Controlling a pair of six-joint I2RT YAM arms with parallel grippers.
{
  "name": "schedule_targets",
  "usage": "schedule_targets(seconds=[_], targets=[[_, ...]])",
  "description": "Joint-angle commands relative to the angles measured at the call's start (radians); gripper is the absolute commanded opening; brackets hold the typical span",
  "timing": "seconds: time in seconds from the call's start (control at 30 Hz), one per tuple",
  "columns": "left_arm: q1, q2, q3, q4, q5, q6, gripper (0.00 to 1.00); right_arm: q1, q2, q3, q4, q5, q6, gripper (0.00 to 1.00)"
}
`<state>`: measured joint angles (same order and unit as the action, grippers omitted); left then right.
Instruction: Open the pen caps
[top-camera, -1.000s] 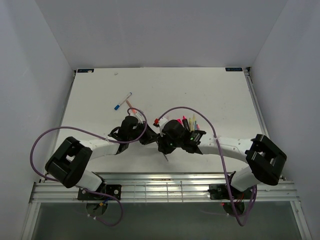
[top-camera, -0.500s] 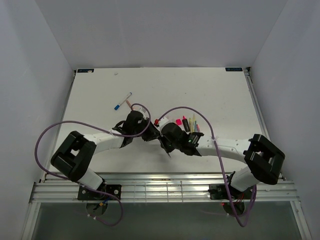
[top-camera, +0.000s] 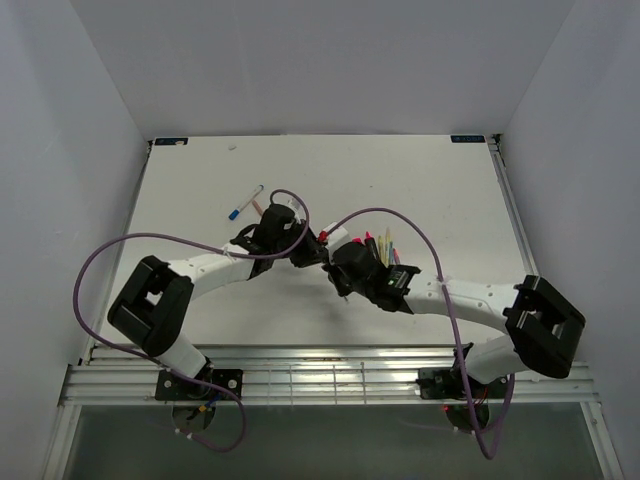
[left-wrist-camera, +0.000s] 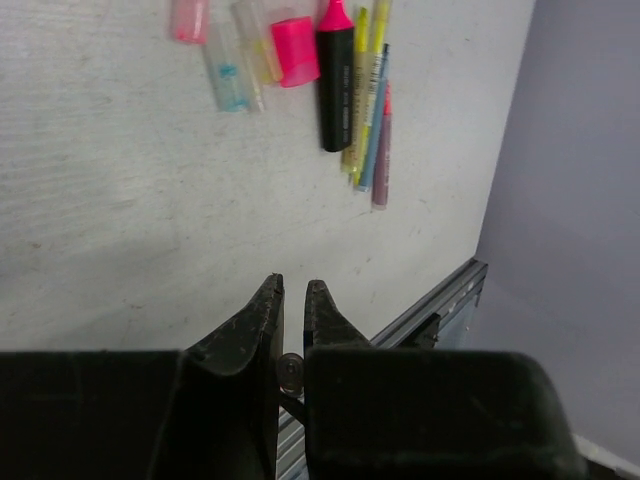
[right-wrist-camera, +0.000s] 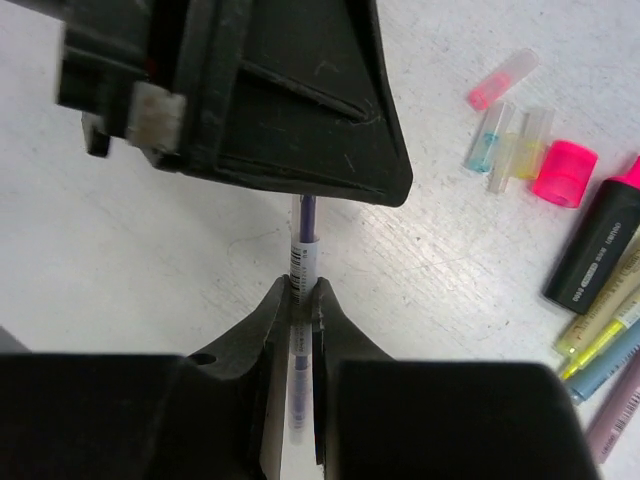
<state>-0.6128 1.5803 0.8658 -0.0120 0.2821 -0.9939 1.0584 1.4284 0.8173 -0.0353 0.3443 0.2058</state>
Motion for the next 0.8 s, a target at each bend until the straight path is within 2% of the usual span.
schedule_targets(seconds=[0.0, 0.07, 0.1, 0.2, 0.4, 0.47, 0.6, 0.63, 0.77], targets=[[0.044, -0.091, -0.063, 0.328, 0.095, -0.009, 0.00, -0.041, -0.046, -0.098, -0.054, -0.260, -0.019, 0.08], [0.048, -0.100, -0.088, 0.415, 0.167, 0.041, 0.00, -0.084, -0.085, -0.125, -0.020, -0.373, -0.017, 0.08], [0.050, -0.120, -0.108, 0.452, 0.169, 0.053, 0.00, -0.101, -0.097, -0.142, 0.020, -0.469, -0.006, 0.08], [0.065, -0.155, -0.151, 0.523, 0.177, 0.075, 0.00, -0.167, -0.144, -0.201, 0.089, -0.623, 0.012, 0.08], [0.117, -0.181, -0.206, 0.549, 0.169, 0.025, 0.00, -0.279, -0.186, -0.276, 0.166, -0.804, 0.052, 0.08], [0.119, -0.183, -0.206, 0.508, 0.123, -0.005, 0.00, -0.282, -0.184, -0.270, 0.161, -0.803, 0.052, 0.08], [0.119, -0.186, -0.208, 0.367, -0.003, -0.150, 0.00, -0.252, -0.177, -0.238, 0.075, -0.650, 0.017, 0.08], [0.119, -0.184, -0.208, 0.351, -0.033, -0.169, 0.00, -0.220, -0.183, -0.233, 0.063, -0.560, 0.011, 0.08], [0.119, -0.154, -0.180, 0.330, -0.028, -0.161, 0.00, -0.198, -0.197, -0.213, 0.031, -0.446, 0.012, 0.08]])
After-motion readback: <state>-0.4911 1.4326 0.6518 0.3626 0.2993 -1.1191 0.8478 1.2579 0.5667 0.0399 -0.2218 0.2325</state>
